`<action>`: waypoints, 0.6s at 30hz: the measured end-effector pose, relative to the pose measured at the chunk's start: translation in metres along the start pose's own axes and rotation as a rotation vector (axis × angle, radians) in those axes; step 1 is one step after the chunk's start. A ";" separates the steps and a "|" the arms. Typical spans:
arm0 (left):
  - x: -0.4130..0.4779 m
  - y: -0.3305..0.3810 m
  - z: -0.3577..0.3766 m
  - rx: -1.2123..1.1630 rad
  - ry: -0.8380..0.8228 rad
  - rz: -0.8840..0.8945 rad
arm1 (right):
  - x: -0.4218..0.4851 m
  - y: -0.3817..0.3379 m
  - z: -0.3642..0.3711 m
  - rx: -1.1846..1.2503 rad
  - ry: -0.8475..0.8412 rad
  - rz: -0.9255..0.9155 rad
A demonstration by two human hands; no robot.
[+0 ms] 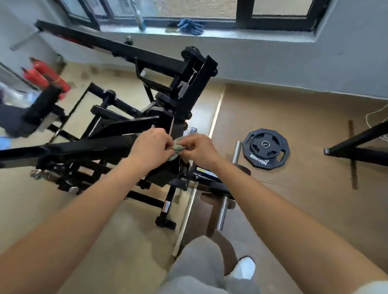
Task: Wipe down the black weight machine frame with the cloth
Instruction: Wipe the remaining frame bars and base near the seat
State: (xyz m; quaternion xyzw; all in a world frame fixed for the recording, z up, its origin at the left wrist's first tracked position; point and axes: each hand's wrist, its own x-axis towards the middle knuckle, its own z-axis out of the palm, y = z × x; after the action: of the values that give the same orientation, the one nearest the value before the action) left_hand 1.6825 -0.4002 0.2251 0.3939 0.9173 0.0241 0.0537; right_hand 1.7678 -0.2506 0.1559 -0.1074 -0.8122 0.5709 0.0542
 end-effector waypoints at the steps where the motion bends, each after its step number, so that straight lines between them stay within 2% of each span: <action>1: -0.004 0.003 0.001 0.003 0.001 -0.023 | 0.001 0.001 -0.001 -0.004 -0.011 -0.014; 7: 0.011 0.014 0.007 -0.034 0.036 -0.138 | 0.027 0.013 -0.003 -0.095 0.000 0.015; 13: 0.073 0.012 0.020 0.076 0.022 -0.170 | 0.072 0.028 -0.021 -0.164 -0.033 0.099; 18: 0.122 0.002 0.027 0.054 0.068 -0.214 | 0.116 0.046 -0.026 -0.150 0.033 0.162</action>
State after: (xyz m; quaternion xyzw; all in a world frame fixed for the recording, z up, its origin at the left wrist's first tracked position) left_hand 1.6036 -0.3106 0.1892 0.2940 0.9557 0.0066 0.0142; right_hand 1.6659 -0.1841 0.1173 -0.1857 -0.8403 0.5091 0.0130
